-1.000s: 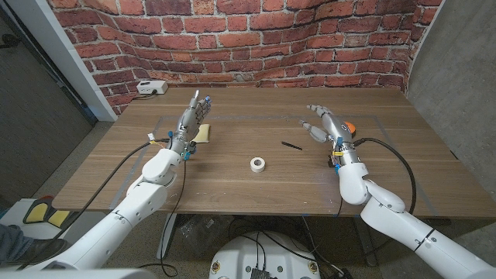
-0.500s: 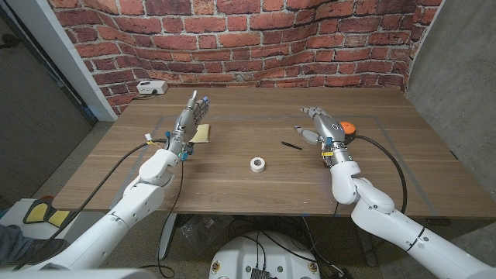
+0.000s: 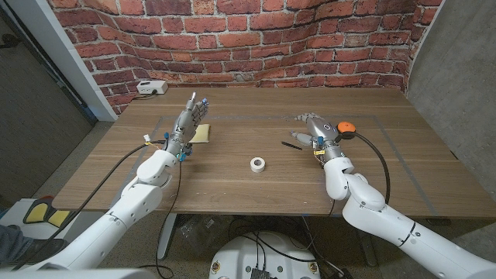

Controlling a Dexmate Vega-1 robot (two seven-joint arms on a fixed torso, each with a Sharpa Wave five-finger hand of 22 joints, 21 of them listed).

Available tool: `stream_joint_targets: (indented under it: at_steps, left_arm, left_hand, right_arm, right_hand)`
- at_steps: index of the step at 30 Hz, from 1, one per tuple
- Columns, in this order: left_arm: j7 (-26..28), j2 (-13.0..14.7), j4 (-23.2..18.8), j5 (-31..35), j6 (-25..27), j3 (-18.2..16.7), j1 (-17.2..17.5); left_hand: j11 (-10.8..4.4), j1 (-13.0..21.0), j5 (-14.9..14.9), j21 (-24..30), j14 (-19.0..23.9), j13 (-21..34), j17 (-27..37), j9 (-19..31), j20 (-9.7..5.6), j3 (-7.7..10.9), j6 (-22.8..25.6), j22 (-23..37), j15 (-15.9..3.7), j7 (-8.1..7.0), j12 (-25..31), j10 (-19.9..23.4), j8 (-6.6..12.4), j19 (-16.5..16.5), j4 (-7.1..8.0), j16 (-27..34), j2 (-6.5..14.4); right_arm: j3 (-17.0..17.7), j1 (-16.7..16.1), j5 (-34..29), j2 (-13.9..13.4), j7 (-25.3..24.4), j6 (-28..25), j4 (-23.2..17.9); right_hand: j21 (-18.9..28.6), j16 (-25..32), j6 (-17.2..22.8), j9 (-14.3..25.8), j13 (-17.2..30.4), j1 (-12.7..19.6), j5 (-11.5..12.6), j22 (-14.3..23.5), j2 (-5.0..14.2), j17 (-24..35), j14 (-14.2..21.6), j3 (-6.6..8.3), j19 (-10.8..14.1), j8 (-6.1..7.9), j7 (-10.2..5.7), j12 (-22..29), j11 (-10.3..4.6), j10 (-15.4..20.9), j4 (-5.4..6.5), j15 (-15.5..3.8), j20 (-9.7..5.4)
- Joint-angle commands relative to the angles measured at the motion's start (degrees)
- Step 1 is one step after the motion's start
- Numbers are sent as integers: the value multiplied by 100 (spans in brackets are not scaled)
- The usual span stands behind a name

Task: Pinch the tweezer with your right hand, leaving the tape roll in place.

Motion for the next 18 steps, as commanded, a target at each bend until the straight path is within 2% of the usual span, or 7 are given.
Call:
stream_joint_targets:
  at_steps: [1,2,4,5,6,13,18]
  left_arm:
    - [-218,-58,130,-97,-20,68,-111]
    - [-214,-51,117,-94,-11,68,-110]
    - [-175,-26,81,-51,8,70,-102]
    - [-151,-14,62,-29,16,71,-96]
    - [-138,-7,45,-24,26,70,-89]
    - [-138,33,0,-37,100,79,-66]
    - [-174,51,-9,-64,132,87,-61]
  left_hand:
    - [-12,258,-77,-31,71,29,15,4,13,330,108,16,-19,-10,-33,96,-9,-34,-26,-38,411]
    - [-11,295,-77,-33,73,29,14,4,16,379,112,16,-21,-10,-37,98,-11,-33,-34,-39,441]
    - [-15,441,-60,-43,80,29,12,3,15,573,121,16,-22,-13,-50,102,-22,-38,-68,-44,501]
    - [-17,568,-35,-47,81,29,11,3,17,746,130,16,-39,-24,-59,106,-30,-31,-102,-49,513]
    - [-18,622,-24,-53,80,29,11,3,12,822,132,16,-38,-29,-63,109,-34,-40,-116,-52,513]
    - [-45,737,-11,-64,85,30,12,4,18,998,138,18,-56,-37,-75,108,-45,-59,-141,-55,491]
    - [-50,776,-11,-66,87,30,12,4,35,1063,139,19,-56,-38,-78,114,-50,-60,-148,-56,475]
  right_arm:
    - [-207,176,174,77,290,-420,45]
    - [-193,186,253,71,316,-394,55]
    - [-177,199,377,88,315,-378,87]
    - [-186,213,411,88,318,-379,101]
    - [-202,231,432,91,320,-391,115]
    - [-365,387,531,154,295,-458,316]
    - [-380,407,683,252,153,-509,428]
  right_hand:
    - [-15,-7,202,26,29,-25,-21,24,-4,11,24,-28,1,78,-111,-14,-140,-39,27,71,44]
    - [-17,-2,254,27,29,-23,-22,24,-8,10,36,-36,4,91,-152,-10,-174,-27,27,82,52]
    - [-23,-1,303,28,29,-30,-23,25,-10,11,37,-48,-2,100,-236,-13,-151,-33,33,89,75]
    - [-24,-1,326,28,29,-32,-24,25,-11,11,37,-52,1,105,-283,-13,-154,-31,35,91,76]
    - [-25,-2,326,28,29,-32,-24,25,-11,11,36,-55,0,101,-304,-14,-138,-34,36,89,77]
    - [-31,-3,316,27,29,-40,-26,26,-5,12,28,-66,-9,84,-304,-29,-95,-71,45,81,81]
    - [-21,11,403,27,28,-21,-25,27,9,11,68,-67,26,105,-348,-16,-137,-37,41,75,82]
